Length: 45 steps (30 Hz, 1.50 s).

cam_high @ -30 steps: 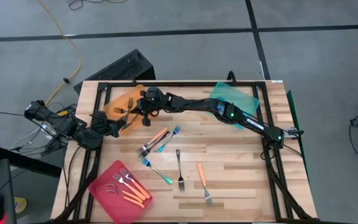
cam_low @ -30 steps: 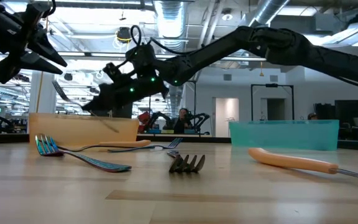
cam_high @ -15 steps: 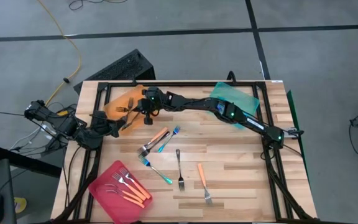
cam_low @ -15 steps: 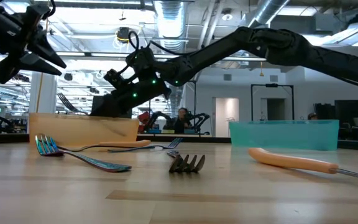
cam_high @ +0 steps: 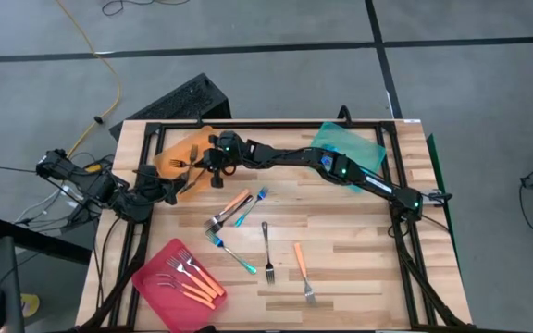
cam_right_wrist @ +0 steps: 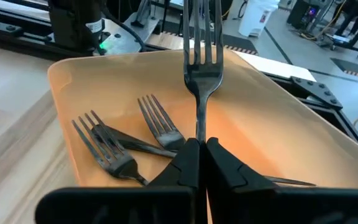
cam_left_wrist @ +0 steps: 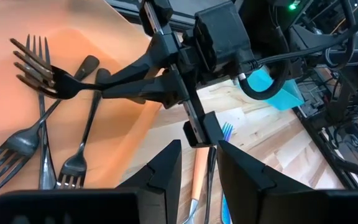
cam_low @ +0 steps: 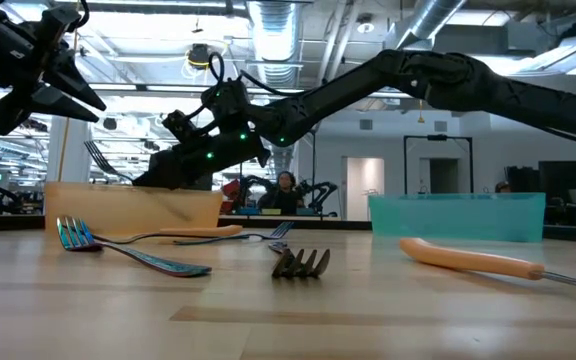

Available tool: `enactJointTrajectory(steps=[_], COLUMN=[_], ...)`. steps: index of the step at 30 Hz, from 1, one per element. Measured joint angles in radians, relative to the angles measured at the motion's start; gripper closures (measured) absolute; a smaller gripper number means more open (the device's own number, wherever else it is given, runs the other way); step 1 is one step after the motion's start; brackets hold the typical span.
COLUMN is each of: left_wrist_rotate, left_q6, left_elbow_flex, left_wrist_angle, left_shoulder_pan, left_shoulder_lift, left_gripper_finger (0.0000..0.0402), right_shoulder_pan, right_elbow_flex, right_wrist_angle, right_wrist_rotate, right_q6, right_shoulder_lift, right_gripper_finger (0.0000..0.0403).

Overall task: Sort silverware by color (type)
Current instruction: Put the black fork into the orange bin

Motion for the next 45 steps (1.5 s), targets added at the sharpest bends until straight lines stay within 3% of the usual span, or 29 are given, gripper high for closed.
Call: enactJointTrajectory(steps=[14, 45], left_wrist_rotate=[0.002, 0.002], left_q6=[0.0, -0.001], left_elbow_flex=[0.0, 0.0], left_wrist_angle=[-0.018, -0.015], left_shoulder_pan=[0.0, 0.0], left_shoulder_lift=[0.0, 0.0], left_gripper_finger=[0.0314, 0.0314], right_shoulder_pan=[-0.001, -0.002], right_elbow_flex=[-0.003, -0.005], right_wrist_angle=[-0.007, 0.003], right_wrist_rotate=[0.004, -0.019], right_q6=[0.029, 0.08], right_shoulder_lift=[0.002, 0.003], right_gripper_finger=[0.0344, 0.0341])
